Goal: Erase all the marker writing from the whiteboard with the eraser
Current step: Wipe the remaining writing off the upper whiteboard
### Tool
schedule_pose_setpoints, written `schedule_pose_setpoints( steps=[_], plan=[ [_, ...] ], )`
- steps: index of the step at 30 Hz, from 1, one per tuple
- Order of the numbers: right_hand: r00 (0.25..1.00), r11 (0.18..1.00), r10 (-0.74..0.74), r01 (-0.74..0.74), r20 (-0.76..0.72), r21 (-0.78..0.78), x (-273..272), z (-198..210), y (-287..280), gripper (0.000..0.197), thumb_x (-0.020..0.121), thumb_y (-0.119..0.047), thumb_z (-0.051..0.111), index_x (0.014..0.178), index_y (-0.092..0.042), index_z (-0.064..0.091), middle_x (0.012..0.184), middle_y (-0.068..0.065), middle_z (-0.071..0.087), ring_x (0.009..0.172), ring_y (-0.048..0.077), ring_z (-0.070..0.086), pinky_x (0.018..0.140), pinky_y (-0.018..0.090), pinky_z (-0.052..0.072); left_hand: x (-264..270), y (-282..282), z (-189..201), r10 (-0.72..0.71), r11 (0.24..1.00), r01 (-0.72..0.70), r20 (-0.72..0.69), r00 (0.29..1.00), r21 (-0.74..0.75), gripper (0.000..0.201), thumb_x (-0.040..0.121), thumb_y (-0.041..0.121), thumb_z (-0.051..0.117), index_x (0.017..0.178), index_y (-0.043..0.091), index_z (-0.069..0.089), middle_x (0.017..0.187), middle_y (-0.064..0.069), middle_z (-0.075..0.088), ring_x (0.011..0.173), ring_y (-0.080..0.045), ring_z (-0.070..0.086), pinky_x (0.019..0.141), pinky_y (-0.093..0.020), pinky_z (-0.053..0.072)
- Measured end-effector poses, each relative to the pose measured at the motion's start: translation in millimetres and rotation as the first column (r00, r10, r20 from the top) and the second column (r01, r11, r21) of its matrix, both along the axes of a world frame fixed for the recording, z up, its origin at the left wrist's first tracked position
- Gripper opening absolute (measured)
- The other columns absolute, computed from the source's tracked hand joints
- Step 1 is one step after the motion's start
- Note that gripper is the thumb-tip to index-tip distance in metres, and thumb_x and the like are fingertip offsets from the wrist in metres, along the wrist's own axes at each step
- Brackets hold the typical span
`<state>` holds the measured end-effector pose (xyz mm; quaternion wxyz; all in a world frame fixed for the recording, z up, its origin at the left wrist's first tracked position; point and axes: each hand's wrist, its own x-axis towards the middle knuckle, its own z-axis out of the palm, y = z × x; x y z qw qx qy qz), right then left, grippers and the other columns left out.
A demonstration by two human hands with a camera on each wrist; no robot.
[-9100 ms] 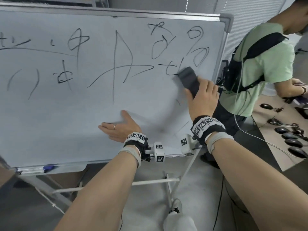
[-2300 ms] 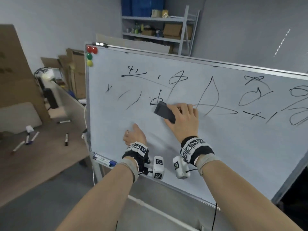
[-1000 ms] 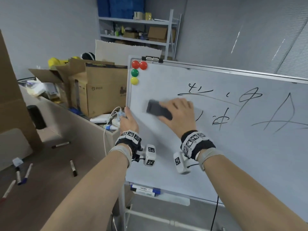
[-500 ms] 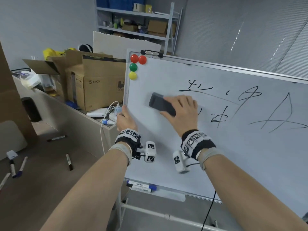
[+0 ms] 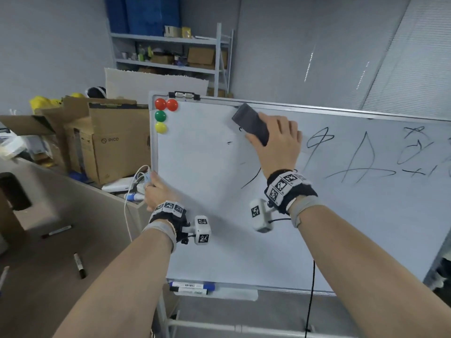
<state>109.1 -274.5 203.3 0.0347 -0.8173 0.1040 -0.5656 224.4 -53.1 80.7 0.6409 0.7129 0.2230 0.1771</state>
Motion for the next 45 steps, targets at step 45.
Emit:
schedule_pose_setpoints(
  steps=[45],
  plan=[
    [0.963,0.981,0.118,-0.151,-0.244,-0.12,-27,-98,-8,0.05,0.075,-0.049,0.08,0.116,-0.024,0.065,0.105,0.001,0.062,0.094,0.028,0.052,0.082,0.04,0.037,8,-4,-10,0.033,0.996,-0.026,-0.069,0.997,0.089,0.069,0.103,0.056,0.023,0.125,0.001,0.06,0.127,-0.023,0.057,0.122,-0.039,0.052,0.109,-0.052,0.034]
  ],
)
